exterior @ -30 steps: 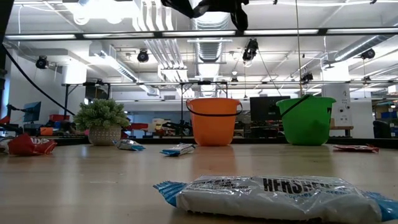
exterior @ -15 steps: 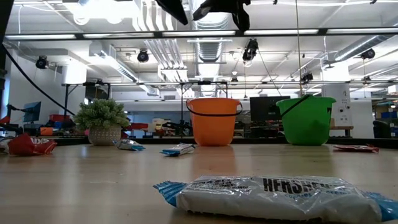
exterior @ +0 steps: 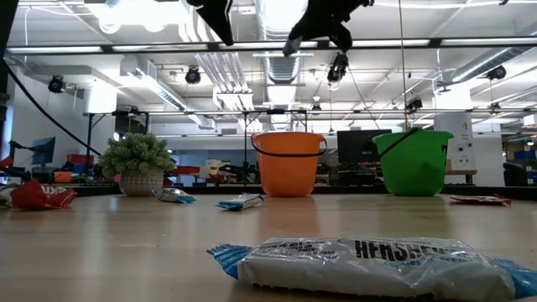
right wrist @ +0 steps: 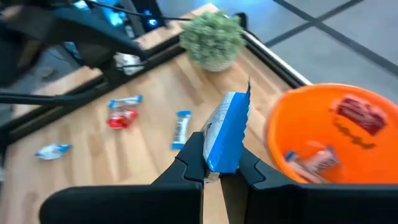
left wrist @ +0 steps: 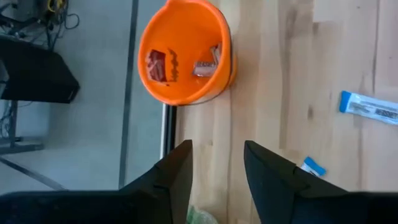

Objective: Organize candy in baskets
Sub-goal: Put the white chocolate into the orange bucket

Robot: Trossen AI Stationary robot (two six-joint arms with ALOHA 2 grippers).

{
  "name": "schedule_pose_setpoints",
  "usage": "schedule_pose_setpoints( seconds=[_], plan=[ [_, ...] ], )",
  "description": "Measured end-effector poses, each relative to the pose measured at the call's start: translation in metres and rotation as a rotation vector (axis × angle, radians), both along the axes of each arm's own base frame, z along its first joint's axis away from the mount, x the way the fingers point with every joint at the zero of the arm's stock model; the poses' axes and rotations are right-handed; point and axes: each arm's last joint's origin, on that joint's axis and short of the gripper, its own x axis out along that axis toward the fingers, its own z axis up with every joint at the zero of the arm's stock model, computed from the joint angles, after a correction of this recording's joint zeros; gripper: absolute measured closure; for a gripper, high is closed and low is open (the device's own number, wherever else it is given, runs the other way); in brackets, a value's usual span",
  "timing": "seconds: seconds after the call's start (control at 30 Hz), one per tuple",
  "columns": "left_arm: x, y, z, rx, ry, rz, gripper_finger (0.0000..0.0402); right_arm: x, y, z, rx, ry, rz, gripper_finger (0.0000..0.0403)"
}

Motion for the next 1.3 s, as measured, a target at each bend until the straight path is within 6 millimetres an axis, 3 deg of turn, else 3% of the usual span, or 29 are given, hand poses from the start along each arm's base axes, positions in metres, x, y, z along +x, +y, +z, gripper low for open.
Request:
schedule_pose_setpoints(
  seconds=[0.47,0.73,0.87,1.3],
  plan=[
    [-0.002,0.0,-0.001,-0.032,-0.015,0.078,0.0274,-0.022,-0.049,-0.006,-0.078,0.101,-0.101,0.039],
    [-0.008,0.008,0.001,0.187,0.022,0.223,0.0274,-0.033,-0.073,-0.005,-0.151,0.113,-0.133,0.039],
    [-0.011,0.015,0.0,0.211,0.041,0.257,0.0274,-0.033,-0.086,-0.009,-0.159,0.115,-0.157,0.039],
    [-0.023,0.041,-0.002,0.218,0.104,0.362,0.0274,-0.03,-0.103,-0.02,-0.192,0.15,-0.149,0.039]
  ],
)
